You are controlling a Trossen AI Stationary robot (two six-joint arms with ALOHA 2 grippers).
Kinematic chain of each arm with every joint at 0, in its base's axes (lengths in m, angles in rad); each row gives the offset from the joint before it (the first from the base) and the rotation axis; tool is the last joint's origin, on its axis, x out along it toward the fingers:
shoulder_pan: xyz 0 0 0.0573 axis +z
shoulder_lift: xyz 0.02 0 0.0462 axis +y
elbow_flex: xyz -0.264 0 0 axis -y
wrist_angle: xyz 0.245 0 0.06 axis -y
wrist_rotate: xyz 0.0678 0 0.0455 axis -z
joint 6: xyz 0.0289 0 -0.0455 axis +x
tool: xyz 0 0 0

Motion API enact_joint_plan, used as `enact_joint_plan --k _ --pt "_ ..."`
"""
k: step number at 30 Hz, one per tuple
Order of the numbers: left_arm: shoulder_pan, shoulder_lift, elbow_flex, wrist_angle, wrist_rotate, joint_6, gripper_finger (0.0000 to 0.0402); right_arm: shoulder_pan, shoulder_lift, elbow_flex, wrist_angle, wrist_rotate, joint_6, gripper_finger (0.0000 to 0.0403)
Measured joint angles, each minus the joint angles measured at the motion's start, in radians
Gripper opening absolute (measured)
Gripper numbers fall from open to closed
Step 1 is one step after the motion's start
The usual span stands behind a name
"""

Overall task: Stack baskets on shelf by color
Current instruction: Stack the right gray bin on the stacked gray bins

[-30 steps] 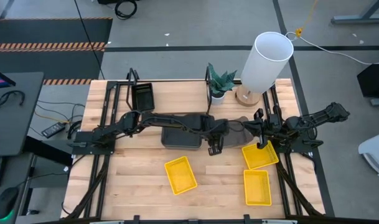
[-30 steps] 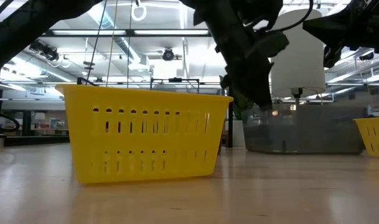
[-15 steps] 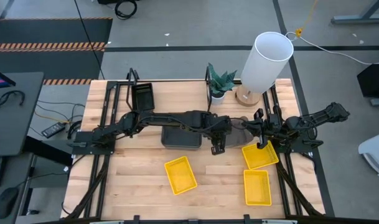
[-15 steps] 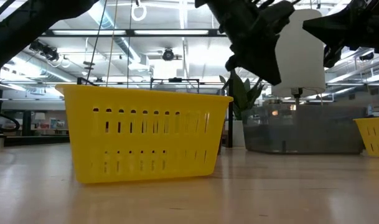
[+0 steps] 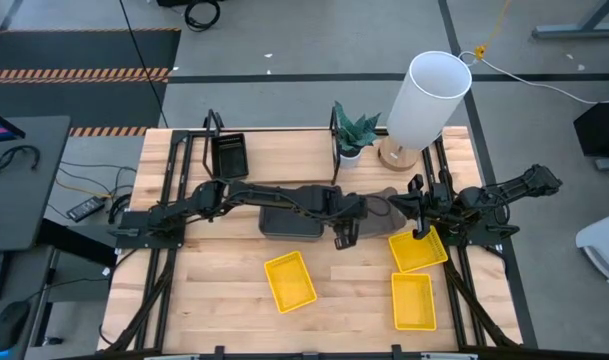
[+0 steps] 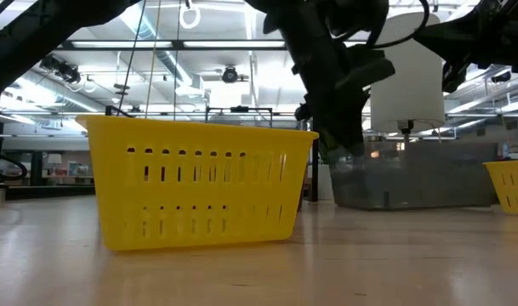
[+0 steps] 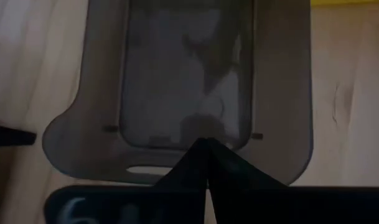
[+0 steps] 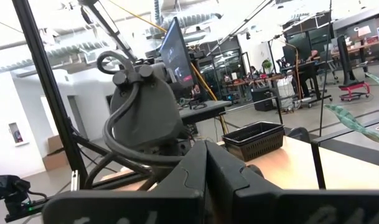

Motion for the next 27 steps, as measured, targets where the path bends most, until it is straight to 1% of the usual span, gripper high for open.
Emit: enact_joint_plan --k 11,17,25,27 --pt "-0.001 0.0 0.0 -0.123 0.005 -0.027 0.0014 0.0 0.0 0.0 0.0 0.0 0.0 0.0012" --pt "-0.001 -0.005 0.002 -0.123 0.005 -0.026 0.0011 0.0 0.0 0.0 0.0 0.0 0.0 0.0012" --pt "-0.003 -0.01 0.002 -0.122 0.006 -0.017 0.0024 0.0 0.0 0.0 0.0 0.0 0.0 0.0012" --pt "-0.006 -0.01 0.012 -0.131 0.007 0.015 0.0024 0.0 0.0 0.0 0.0 0.0 0.0 0.0012"
